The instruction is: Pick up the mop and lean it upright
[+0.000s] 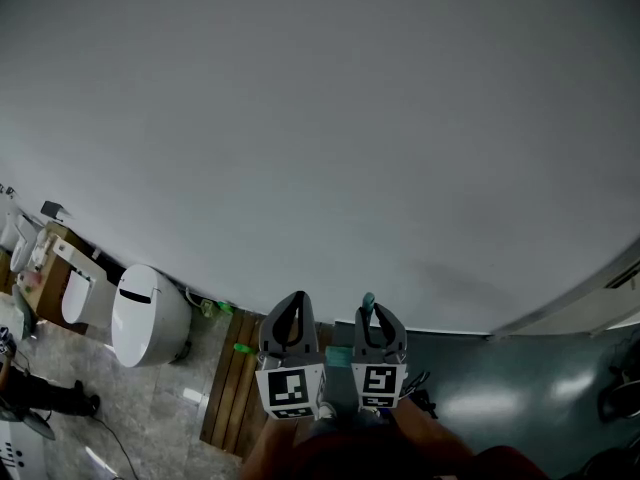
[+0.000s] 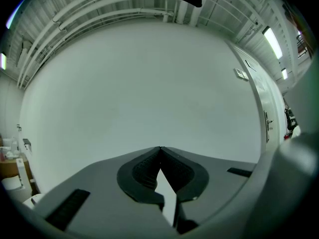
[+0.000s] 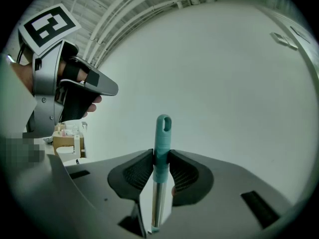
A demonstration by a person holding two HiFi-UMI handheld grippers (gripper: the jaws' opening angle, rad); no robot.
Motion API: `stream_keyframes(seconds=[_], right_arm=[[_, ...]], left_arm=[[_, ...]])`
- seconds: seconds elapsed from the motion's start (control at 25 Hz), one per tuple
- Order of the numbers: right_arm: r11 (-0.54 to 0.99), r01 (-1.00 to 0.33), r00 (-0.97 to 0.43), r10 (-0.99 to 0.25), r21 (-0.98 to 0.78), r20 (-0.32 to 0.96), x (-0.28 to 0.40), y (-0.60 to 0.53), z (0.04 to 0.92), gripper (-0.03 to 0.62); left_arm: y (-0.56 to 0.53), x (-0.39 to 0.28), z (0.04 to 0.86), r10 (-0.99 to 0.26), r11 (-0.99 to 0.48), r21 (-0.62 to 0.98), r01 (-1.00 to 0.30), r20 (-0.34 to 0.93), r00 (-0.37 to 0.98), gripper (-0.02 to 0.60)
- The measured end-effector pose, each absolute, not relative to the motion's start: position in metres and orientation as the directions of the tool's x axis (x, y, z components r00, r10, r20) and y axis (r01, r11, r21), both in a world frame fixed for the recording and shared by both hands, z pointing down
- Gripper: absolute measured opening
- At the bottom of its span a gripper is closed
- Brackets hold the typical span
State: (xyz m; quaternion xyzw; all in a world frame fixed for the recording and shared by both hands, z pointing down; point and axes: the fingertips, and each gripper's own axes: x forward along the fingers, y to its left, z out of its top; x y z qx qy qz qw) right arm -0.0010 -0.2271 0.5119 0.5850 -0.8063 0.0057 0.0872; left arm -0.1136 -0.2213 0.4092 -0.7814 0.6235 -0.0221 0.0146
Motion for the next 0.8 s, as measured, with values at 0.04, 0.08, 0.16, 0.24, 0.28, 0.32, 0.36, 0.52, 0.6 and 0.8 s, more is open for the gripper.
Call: stream_keyframes(seconds=[0.04, 0.08, 0.16, 0.24, 0.28, 0.32, 0.36, 0.52, 0.6, 0.8], right_arm=[[0.313, -0.945, -0.298, -0.943, 0.094, 0.147, -0.0005, -0.2275, 0.5125, 0.109], [0.311, -0.946, -0.296, -0.944, 0.093, 0.147, -0.0001, -0.2278, 0.5133, 0.109], [0.306, -0.948, -0.291, -0.945, 0.091, 0.150, 0.0007, -0.2286, 0.5149, 0.109], [0.300, -0.949, -0.284, -0.947, 0.101, 0.149, 0.0011, -0.2290, 0.5160, 0.109], [0.297, -0.949, -0.280, -0.949, 0.108, 0.147, 0.0011, -0.2287, 0.5163, 0.109], [0.295, -0.949, -0.278, -0.950, 0.112, 0.145, 0.0012, -0.2284, 0.5165, 0.110], [0.294, -0.949, -0.277, -0.950, 0.112, 0.145, 0.0013, -0.2282, 0.5169, 0.109], [0.294, -0.950, -0.277, -0.949, 0.102, 0.150, 0.0011, -0.2281, 0.5168, 0.109], [0.293, -0.951, -0.277, -0.949, 0.098, 0.153, 0.0011, -0.2279, 0.5169, 0.109], [0.295, -0.952, -0.280, -0.947, 0.085, 0.157, 0.0021, -0.2264, 0.5140, 0.109]], left_arm=[[-0.2213, -0.1141, 0.4101, -0.975, -0.221, -0.050, -0.974, 0.017, 0.221, 0.014], [-0.2210, -0.1147, 0.4110, -0.975, -0.220, -0.050, -0.974, 0.017, 0.220, 0.014], [-0.2207, -0.1161, 0.4128, -0.976, -0.219, -0.051, -0.974, 0.018, 0.218, 0.014], [-0.2208, -0.1177, 0.4138, -0.976, -0.219, -0.054, -0.974, 0.018, 0.218, 0.014], [-0.2209, -0.1185, 0.4140, -0.976, -0.219, -0.054, -0.974, 0.018, 0.218, 0.014], [-0.2210, -0.1192, 0.4143, -0.976, -0.219, -0.055, -0.974, 0.017, 0.218, 0.014], [-0.2213, -0.1197, 0.4146, -0.976, -0.219, -0.055, -0.974, 0.018, 0.218, 0.014], [-0.2210, -0.1205, 0.4148, -0.975, -0.222, -0.059, -0.973, 0.018, 0.221, 0.014], [-0.2212, -0.1210, 0.4143, -0.975, -0.223, -0.055, -0.973, 0.015, 0.223, 0.014], [-0.2226, -0.1206, 0.4148, -0.973, -0.229, -0.048, -0.972, 0.016, 0.229, 0.014]])
